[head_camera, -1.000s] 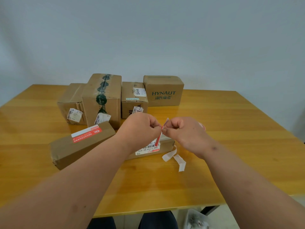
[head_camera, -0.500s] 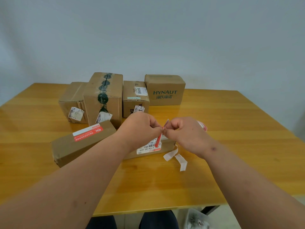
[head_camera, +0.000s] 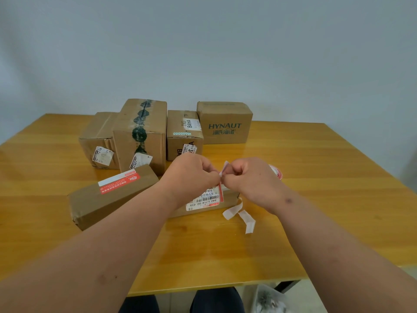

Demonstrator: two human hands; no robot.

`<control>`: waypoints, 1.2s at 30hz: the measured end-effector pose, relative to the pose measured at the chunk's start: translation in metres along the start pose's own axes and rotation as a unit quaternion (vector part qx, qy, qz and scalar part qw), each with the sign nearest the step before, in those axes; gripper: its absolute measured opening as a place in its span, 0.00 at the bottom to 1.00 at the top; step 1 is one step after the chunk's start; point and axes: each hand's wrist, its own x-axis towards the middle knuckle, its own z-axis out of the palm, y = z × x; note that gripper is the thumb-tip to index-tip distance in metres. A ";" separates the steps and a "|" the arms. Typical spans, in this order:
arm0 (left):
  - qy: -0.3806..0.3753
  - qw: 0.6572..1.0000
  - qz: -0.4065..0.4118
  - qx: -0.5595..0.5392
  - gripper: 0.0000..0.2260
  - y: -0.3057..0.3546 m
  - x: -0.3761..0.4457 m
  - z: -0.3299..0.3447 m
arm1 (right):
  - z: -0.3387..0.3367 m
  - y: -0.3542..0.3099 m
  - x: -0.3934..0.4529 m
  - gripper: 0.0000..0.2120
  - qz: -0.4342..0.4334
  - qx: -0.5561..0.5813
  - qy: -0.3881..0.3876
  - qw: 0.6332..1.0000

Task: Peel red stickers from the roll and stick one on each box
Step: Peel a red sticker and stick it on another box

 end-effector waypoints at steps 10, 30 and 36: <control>-0.015 0.997 -0.032 -0.074 0.07 0.000 -0.002 -0.001 | -0.003 0.002 -0.002 0.07 0.009 0.004 0.006 1.000; 0.020 0.994 -0.049 -0.095 0.06 -0.004 -0.004 0.000 | -0.003 0.000 -0.001 0.06 0.024 -0.015 0.009 1.000; 0.039 0.994 -0.070 -0.078 0.06 0.000 -0.007 0.001 | -0.006 -0.002 -0.008 0.04 0.040 -0.047 0.022 0.998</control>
